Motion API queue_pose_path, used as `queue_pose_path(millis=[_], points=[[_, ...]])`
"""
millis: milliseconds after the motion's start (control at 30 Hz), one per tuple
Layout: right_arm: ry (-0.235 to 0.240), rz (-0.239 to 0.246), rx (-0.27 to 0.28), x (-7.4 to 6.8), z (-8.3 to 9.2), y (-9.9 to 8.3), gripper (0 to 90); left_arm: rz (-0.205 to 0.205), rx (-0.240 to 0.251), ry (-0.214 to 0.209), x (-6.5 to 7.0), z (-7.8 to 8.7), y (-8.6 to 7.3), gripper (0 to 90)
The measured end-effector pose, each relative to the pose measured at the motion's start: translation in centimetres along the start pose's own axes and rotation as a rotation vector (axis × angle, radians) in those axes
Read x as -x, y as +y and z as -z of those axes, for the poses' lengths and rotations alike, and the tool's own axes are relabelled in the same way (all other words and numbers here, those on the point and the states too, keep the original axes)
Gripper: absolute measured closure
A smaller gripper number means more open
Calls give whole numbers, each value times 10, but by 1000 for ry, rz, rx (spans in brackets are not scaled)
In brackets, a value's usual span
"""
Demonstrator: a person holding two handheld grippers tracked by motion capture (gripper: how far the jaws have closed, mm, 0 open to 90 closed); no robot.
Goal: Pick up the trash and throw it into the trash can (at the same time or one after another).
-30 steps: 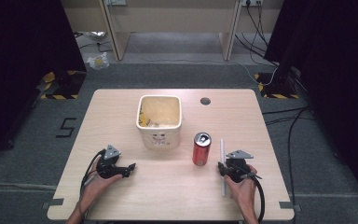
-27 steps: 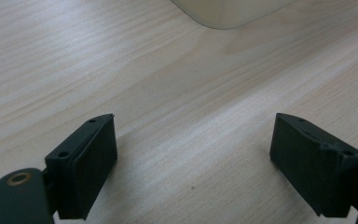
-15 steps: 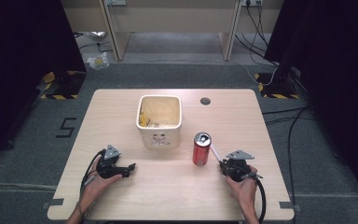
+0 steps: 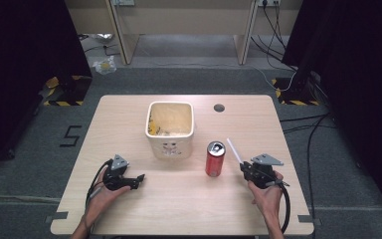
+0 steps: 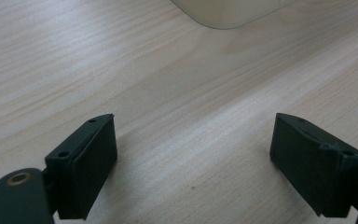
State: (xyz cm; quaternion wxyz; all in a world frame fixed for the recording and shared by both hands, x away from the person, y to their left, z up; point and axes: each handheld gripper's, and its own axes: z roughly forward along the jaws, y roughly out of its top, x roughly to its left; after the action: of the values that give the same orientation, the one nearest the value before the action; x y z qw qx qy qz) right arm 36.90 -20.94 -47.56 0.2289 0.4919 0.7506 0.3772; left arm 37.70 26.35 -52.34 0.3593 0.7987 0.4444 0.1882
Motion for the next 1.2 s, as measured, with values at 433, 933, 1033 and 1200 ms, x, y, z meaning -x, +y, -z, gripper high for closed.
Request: queue_pose_path(millis=[433,933,1033,1200], points=[[0,-7,83,6,17,29,796,0,0,0,0,0,0,137],[38,21,142,1,18,87,796,-2,0,0,0,0,0,137],[51,17,153,-1,16,98,796,-3,-1,0,0,0,0,137],[62,24,170,-5,17,114,796,-1,0,0,0,0,0,137]])
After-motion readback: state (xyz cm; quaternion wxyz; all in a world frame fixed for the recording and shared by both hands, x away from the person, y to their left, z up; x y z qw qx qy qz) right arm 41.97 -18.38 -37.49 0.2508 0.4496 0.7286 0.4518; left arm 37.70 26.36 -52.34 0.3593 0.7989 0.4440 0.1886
